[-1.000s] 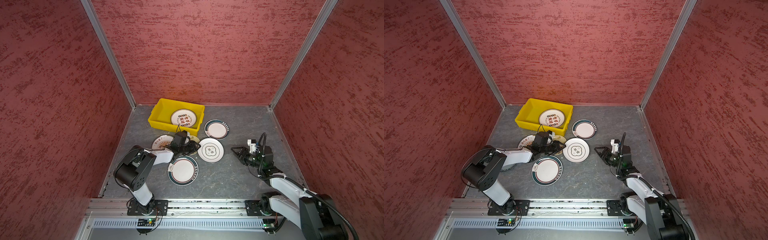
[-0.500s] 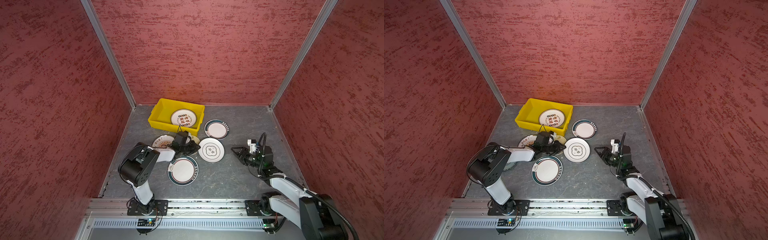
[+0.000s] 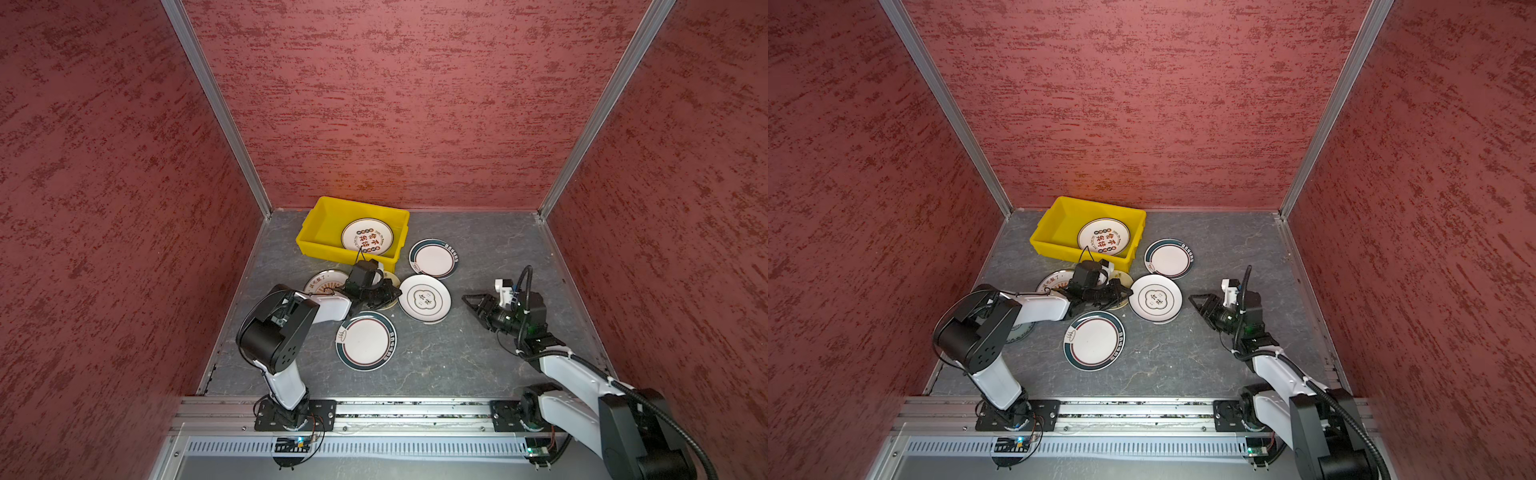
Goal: Place the plates into the plastic bin on the countertop
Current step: 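Open right gripper to release the plate while left gripper holds it, then carry the cloud-logo plate into the yellow bin and lower it with left gripper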
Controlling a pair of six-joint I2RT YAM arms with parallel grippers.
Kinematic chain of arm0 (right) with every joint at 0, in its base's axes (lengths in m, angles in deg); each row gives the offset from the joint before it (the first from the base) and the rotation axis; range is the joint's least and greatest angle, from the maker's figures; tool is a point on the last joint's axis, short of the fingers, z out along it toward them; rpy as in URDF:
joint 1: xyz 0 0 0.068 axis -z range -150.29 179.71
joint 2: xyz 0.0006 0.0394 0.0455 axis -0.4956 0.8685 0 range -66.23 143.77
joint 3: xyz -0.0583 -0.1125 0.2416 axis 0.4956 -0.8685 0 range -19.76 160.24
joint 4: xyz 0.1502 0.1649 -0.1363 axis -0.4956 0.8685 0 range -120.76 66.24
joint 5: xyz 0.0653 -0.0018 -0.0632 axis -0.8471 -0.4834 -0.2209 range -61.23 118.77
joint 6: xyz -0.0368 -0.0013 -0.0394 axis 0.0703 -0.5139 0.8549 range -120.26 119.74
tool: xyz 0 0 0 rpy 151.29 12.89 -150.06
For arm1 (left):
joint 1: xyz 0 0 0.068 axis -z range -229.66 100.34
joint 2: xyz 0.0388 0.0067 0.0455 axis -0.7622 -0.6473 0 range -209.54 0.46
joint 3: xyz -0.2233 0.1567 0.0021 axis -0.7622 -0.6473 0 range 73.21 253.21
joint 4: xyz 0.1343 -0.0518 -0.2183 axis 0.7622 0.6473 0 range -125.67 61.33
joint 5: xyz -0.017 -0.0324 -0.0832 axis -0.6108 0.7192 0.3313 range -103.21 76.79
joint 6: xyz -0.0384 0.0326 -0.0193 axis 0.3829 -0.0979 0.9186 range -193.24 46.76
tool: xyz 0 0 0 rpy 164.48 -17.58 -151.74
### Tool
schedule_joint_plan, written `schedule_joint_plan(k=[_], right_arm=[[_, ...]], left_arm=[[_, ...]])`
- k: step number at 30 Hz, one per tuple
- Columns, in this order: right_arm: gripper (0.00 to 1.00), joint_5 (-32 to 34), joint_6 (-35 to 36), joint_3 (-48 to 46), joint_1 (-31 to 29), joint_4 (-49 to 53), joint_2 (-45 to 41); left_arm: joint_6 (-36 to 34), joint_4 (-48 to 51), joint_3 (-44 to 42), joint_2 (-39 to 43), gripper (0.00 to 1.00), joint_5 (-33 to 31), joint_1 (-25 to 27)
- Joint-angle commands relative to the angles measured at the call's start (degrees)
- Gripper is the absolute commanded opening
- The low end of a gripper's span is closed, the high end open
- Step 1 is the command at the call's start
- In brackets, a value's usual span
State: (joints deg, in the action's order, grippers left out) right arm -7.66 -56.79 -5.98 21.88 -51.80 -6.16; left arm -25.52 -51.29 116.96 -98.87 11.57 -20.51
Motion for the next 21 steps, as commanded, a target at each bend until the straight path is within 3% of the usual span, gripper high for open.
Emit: schedule_joint_plan(k=[1,13,21], right_arm=[[0.59,1.2,0.8,1.4,-0.3,0.4,-1.0],[0.62,1.8,2.4,3.0,-0.3,4.1,-2.1],[0.63,1.6,2.8,3.8,-0.3,4.9,-2.5]], left_arm=[[-0.5,0.6,1.9,1.7,0.00,0.9,-0.4],[-2.1,5.3,2.7,9.2,0.00,0.6,-1.9],[-3.9,9.5,3.6,16.3,0.00,-3.8,-4.3]])
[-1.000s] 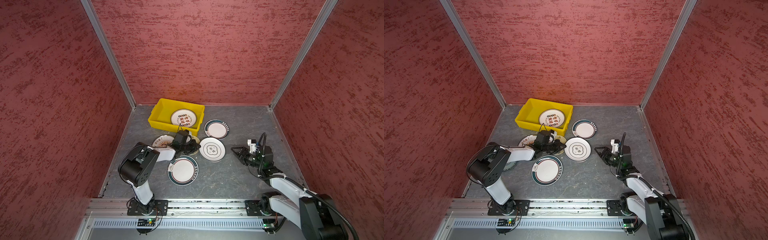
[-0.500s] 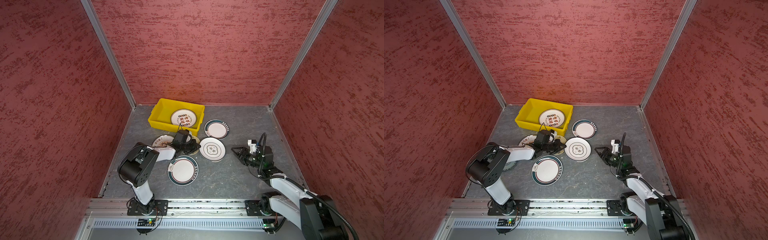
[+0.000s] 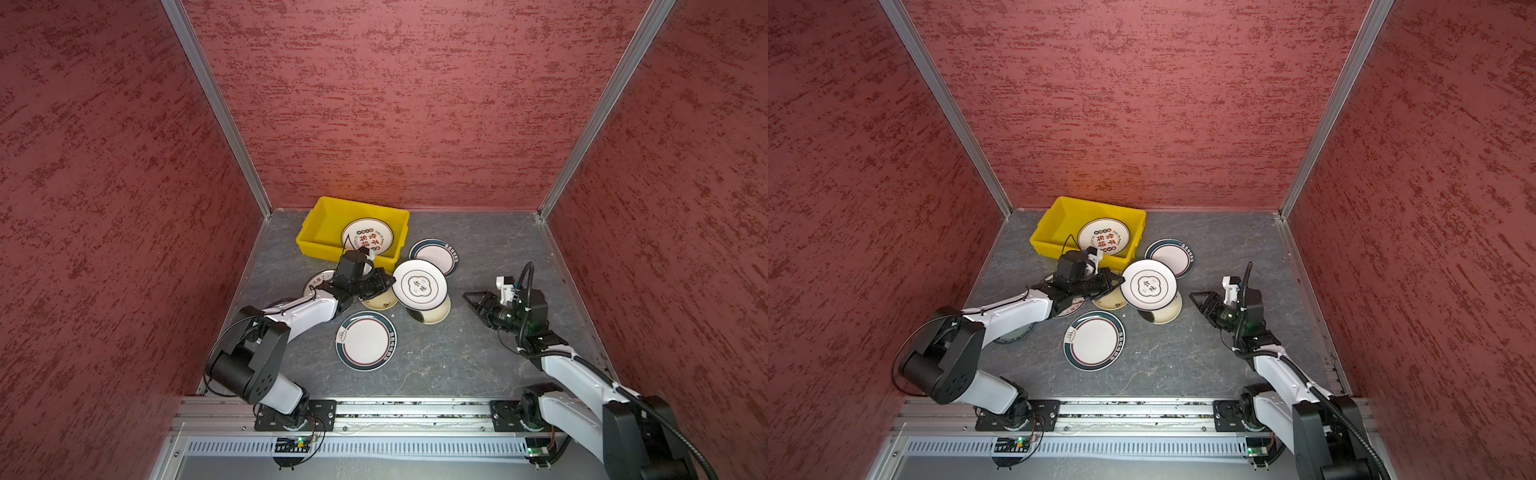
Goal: Place the plates into the plastic bin on the countertop
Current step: 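Carry the cloud-logo plate into the yellow bin and lower it with left gripper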
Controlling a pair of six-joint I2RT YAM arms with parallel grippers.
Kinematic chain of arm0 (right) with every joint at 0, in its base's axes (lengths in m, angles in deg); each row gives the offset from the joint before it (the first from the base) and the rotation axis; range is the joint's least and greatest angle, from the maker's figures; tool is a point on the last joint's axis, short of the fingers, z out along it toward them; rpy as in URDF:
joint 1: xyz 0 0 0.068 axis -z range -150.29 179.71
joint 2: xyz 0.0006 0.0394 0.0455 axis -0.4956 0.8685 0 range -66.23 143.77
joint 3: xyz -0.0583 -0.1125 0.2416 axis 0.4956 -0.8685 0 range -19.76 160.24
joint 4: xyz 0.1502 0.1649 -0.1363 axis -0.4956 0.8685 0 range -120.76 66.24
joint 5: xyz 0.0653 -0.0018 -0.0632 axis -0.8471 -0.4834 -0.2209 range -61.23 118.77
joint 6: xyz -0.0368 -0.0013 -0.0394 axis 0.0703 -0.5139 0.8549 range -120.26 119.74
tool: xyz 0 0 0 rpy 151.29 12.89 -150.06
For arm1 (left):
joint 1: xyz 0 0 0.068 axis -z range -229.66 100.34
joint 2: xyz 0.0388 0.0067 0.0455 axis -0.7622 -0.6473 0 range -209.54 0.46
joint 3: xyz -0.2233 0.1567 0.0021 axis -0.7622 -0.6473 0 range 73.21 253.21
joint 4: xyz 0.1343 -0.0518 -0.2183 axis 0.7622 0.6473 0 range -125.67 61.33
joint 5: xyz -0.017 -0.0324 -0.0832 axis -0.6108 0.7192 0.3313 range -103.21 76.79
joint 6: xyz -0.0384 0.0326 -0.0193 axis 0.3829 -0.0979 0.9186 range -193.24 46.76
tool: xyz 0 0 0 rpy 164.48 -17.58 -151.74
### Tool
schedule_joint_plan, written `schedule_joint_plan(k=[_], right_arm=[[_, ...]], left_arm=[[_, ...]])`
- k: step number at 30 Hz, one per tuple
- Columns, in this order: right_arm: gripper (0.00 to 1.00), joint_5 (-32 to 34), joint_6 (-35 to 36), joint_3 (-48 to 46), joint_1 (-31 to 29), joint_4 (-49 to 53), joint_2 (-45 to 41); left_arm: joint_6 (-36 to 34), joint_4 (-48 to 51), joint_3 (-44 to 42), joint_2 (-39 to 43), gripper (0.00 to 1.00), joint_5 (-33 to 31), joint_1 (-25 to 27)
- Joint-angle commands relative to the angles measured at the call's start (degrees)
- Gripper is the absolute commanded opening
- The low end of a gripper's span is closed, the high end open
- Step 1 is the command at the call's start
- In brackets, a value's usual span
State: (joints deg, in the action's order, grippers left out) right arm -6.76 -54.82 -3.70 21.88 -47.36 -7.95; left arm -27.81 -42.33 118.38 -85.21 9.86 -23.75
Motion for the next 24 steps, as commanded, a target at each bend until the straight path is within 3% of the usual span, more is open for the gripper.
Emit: schedule_joint_plan(k=[1,12,20,24], right_arm=[[0.64,1.0,0.7,1.4,-0.3,0.6,-0.9],[0.69,2.2,3.2,1.3,-0.2,4.5,-3.6],[0.96,1.9,6.5,3.2,-0.2,7.2,-3.3],[0.99,3.2,7.0,2.0,-0.2,7.6,-4.8]], left_arm=[[-2.1,1.3,2.8,3.5,0.00,-3.0,-1.6],[-6.6,5.2,12.2,3.4,0.00,-8.3,-10.4],[-8.9,5.1,18.3,-1.0,0.00,-12.2,-16.6],[-11.3,8.4,23.8,-6.1,0.00,-12.6,-18.0]])
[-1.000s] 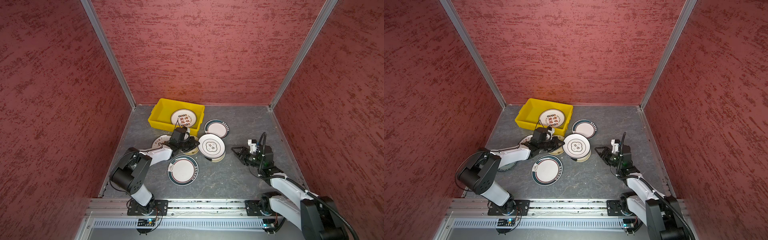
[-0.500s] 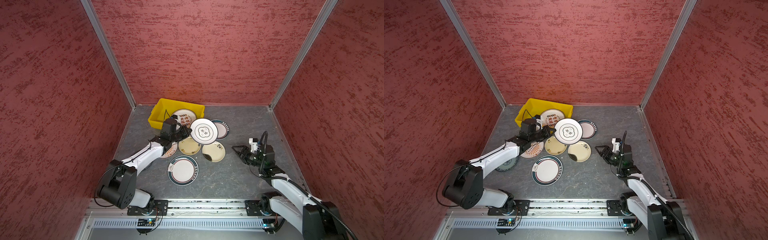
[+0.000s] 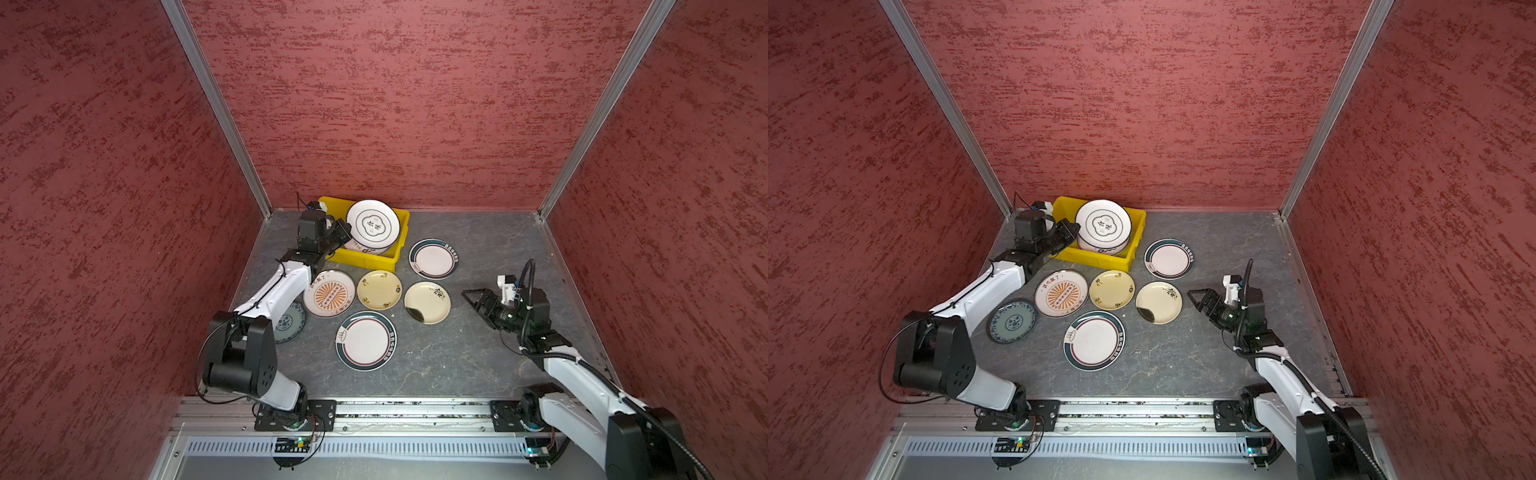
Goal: Place the plates into the plastic bin on the countertop
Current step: 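Carry the cloud-logo plate into the yellow bin and lower it with left gripper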
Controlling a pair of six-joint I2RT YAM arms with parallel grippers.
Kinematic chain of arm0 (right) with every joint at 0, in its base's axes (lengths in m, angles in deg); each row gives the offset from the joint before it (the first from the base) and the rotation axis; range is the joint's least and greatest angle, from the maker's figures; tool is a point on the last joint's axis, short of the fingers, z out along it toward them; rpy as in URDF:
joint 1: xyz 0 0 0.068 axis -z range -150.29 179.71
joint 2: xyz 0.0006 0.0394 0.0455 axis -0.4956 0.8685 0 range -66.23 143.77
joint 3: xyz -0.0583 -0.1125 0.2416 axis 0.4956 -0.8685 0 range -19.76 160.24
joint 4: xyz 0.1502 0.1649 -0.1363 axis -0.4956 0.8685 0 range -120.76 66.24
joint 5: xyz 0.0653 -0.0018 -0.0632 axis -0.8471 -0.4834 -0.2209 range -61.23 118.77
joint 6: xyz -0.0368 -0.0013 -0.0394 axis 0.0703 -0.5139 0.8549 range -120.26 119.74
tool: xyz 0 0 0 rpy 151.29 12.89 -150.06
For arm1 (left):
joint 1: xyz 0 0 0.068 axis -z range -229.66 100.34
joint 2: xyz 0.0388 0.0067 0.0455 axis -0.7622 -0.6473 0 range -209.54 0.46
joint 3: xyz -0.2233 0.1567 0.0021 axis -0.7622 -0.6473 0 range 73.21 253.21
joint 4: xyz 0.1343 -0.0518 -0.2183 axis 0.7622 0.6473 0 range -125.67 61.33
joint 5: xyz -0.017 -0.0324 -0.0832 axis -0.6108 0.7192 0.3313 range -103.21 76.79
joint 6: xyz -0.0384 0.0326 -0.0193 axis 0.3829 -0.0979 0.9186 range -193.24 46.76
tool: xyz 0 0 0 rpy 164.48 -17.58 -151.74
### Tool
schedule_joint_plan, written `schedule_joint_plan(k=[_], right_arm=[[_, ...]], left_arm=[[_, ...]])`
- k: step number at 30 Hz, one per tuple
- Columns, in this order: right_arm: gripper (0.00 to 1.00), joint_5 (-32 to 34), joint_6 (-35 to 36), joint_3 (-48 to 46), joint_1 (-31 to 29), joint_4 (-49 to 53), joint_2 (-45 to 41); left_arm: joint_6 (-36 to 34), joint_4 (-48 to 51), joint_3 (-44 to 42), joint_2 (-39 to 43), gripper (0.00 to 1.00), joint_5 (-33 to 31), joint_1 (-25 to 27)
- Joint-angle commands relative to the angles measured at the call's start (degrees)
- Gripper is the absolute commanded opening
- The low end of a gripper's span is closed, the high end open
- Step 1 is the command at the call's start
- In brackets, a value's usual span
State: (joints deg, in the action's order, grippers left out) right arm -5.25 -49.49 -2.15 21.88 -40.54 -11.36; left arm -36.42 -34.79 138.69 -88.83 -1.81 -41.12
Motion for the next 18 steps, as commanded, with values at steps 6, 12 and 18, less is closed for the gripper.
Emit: schedule_joint_plan(k=[6,12,18], right_arm=[[0.99,3.5,2.7,0.5,-0.2,2.6,-2.8],[0.99,3.1,2.7,1.5,-0.2,0.7,0.1],[0.99,1.8,2.7,3.0,-0.1,-0.3,4.2]], left_arm=[[-5.1,6.8,12.7,-11.6,0.00,-3.2,-1.3],[-7.1,12.1,19.3,-19.0,0.00,-3.9,-1.7],[-9.9,18.1,25.3,-25.1,0.00,-5.3,-2.0]])
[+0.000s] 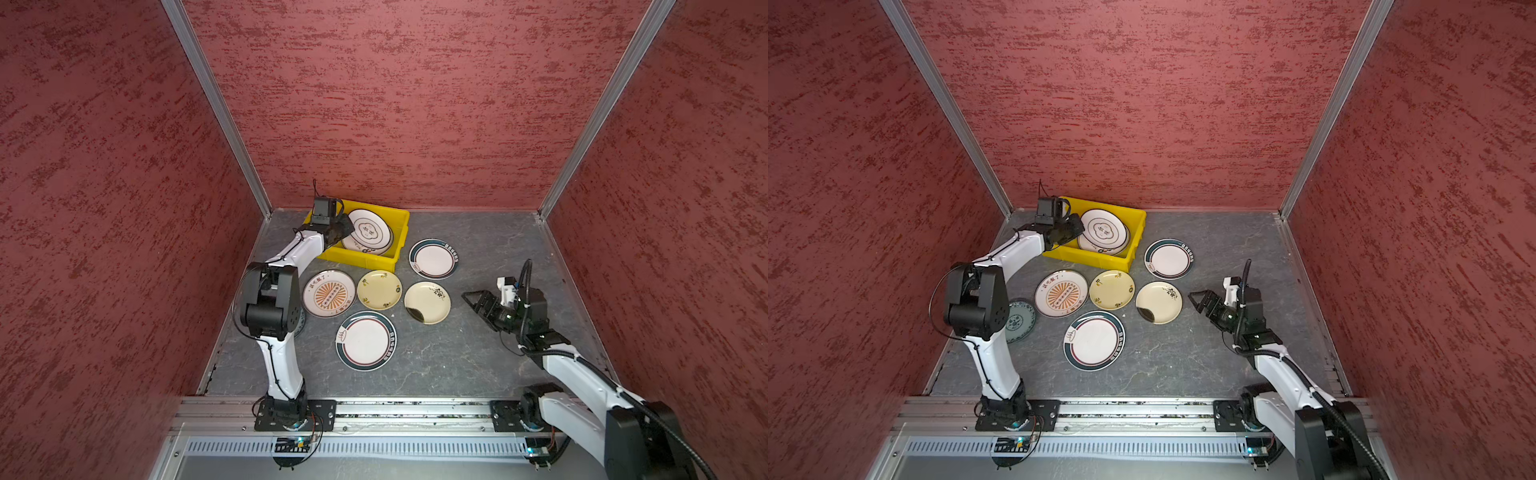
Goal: Place the plates into the plastic bin on the countertop
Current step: 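Carry the cloud-logo plate into the yellow bin and lower it with left gripper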
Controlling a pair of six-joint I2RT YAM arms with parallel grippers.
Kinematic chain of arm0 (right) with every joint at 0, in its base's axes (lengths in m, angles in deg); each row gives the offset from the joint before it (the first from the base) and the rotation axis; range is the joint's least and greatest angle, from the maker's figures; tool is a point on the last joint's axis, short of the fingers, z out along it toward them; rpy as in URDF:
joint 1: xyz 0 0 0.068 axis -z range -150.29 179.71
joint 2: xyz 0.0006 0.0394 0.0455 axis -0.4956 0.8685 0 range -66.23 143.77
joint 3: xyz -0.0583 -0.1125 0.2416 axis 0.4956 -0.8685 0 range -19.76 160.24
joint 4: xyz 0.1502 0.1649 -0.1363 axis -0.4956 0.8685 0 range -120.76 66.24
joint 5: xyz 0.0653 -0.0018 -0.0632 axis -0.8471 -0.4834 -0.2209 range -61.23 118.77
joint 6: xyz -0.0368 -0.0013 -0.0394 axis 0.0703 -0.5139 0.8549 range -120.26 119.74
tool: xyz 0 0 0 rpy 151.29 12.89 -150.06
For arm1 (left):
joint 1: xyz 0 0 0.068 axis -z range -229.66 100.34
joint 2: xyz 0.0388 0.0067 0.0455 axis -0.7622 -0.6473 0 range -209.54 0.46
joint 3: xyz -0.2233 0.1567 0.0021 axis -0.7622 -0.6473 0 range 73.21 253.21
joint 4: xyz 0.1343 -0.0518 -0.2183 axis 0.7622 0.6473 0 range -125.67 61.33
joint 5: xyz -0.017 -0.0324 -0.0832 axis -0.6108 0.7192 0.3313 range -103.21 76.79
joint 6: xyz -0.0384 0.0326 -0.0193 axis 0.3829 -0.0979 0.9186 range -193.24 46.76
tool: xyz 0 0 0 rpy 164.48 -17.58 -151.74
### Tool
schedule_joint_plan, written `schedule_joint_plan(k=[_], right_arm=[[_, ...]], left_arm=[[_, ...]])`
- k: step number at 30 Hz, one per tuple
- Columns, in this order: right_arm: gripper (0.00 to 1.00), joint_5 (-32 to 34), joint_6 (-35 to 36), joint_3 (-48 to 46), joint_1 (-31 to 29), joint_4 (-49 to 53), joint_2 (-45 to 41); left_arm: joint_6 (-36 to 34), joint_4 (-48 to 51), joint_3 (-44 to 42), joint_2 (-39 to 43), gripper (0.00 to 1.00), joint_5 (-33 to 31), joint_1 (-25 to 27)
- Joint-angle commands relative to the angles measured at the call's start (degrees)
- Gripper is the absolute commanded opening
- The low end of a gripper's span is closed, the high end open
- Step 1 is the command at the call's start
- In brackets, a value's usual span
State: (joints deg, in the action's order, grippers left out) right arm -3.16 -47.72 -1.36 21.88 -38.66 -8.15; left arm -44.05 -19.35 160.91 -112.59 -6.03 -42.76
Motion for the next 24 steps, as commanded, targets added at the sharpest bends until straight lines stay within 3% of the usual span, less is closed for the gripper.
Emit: schedule_joint_plan(k=[1,11,13,18,20,22,23,24], right_arm=[[0.99,-0.6,0.8,2.3,0.0,-2.8,1.6],[0.99,-1.7,-0.1,4.4,-0.1,-3.7,4.5],[0.99,-1.8,-0.2,4.7,-0.1,-3.2,4.7],[0.99,-0.9,-0.2,4.9,-0.1,-3.1,4.9],[0.99,-1.1,-0.3,5.0,-0.1,-3.1,5.1],[0.99,-1.1,-0.5,5.2,0.0,-3.1,5.3],[0.99,-1.0,-0.5,5.2,-0.1,-3.0,5.4],[0.99,-0.7,-0.6,5.2,-0.1,-2.8,5.4]], left_arm=[[-2.6,3.1,3.8,-2.2,0.00,-1.4,-0.3],[-4.3,6.6,10.2,-8.6,0.00,0.2,-0.4],[-4.7,6.5,10.6,-9.1,0.12,0.6,-0.2],[-6.8,6.4,11.0,-9.1,0.54,1.2,0.6],[-7.8,6.1,10.8,-8.8,0.59,1.6,0.9],[-8.4,5.6,10.4,-8.2,0.69,1.4,1.2],[-8.6,5.1,10.0,-7.7,0.78,1.5,1.4],[-8.8,4.1,9.5,-7.2,0.97,2.1,1.5]])
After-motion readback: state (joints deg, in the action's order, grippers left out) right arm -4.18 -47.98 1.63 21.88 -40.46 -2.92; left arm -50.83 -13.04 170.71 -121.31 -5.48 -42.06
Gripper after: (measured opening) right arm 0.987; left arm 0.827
